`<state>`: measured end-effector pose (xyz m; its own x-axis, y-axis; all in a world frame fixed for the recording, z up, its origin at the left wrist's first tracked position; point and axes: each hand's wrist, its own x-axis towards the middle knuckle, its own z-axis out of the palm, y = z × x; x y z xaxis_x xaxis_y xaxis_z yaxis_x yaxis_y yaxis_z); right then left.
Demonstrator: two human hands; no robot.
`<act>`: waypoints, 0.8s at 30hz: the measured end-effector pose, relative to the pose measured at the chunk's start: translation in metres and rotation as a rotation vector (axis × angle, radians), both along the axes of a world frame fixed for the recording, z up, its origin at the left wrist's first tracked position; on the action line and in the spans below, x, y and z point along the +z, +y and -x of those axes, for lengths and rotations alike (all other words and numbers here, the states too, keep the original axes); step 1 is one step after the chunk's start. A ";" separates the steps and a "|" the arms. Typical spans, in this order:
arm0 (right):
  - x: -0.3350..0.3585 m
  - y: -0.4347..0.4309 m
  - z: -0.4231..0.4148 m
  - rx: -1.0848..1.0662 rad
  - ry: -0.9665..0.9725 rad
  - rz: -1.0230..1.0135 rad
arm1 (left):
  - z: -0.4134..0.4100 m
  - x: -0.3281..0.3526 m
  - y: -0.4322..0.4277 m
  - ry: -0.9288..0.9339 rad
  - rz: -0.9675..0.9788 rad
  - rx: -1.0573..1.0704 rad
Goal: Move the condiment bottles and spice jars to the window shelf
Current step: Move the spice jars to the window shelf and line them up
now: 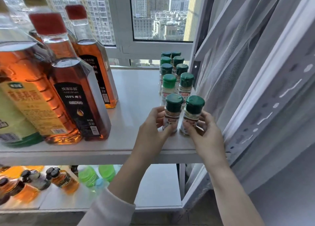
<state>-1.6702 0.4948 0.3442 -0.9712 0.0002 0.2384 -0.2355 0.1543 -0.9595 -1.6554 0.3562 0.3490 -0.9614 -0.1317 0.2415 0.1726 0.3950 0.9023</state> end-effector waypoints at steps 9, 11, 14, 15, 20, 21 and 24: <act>0.035 0.000 0.007 -0.021 -0.035 0.252 | 0.017 0.029 -0.017 0.054 -0.443 0.113; 0.044 -0.006 0.029 -0.054 -0.044 0.246 | 0.036 0.038 -0.018 -0.016 -0.429 0.122; 0.049 -0.010 0.064 -0.101 -0.111 0.233 | 0.058 0.039 -0.016 -0.074 -0.339 0.085; 0.048 -0.009 0.074 -0.091 -0.153 0.247 | 0.063 0.039 -0.015 -0.095 -0.339 0.071; 0.034 -0.009 0.098 -0.002 -0.324 0.375 | 0.073 0.035 -0.014 -0.160 -0.374 0.000; 0.030 -0.010 0.099 0.015 -0.345 0.401 | 0.073 0.034 -0.013 -0.164 -0.367 -0.012; 0.026 -0.012 0.098 0.052 -0.382 0.475 | 0.074 0.029 -0.011 -0.144 -0.366 -0.059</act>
<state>-1.7678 0.4830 0.3706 -0.9896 -0.0286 -0.1409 0.1428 -0.3133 -0.9389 -1.7294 0.3448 0.3780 -0.9905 -0.1273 0.0515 0.0473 0.0359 0.9982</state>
